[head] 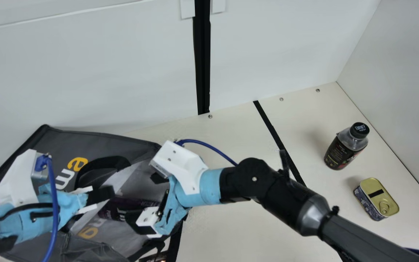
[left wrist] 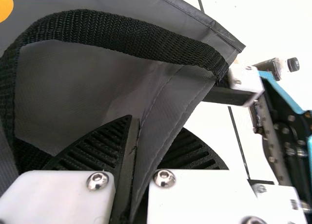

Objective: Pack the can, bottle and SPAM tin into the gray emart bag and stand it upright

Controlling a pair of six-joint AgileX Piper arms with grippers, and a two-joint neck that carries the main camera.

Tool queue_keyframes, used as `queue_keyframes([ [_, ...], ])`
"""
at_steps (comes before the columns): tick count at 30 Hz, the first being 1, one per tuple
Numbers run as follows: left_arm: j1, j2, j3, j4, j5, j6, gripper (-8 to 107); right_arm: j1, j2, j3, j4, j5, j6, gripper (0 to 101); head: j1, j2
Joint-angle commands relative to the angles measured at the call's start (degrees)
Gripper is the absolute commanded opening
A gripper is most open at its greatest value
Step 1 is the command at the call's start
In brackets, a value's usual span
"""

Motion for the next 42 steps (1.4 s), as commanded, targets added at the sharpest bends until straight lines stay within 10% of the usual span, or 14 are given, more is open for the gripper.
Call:
queue_keyframes([
  [1,0.0,0.0,0.0,0.0,0.0,0.0,-8,-0.65,-1.59,0.85,-0.13,0.34,0.21,95,-1.3,-0.14],
  [20,0.0,0.0,0.0,0.0,0.0,0.0,-8,-13.11,-13.44,4.35,-1.78,10.0,-1.72,95,-1.3,-0.14],
  [42,0.0,0.0,0.0,0.0,0.0,0.0,-8,-32.56,-14.51,-2.16,-4.48,22.48,-3.87,95,-1.3,-0.14],
])
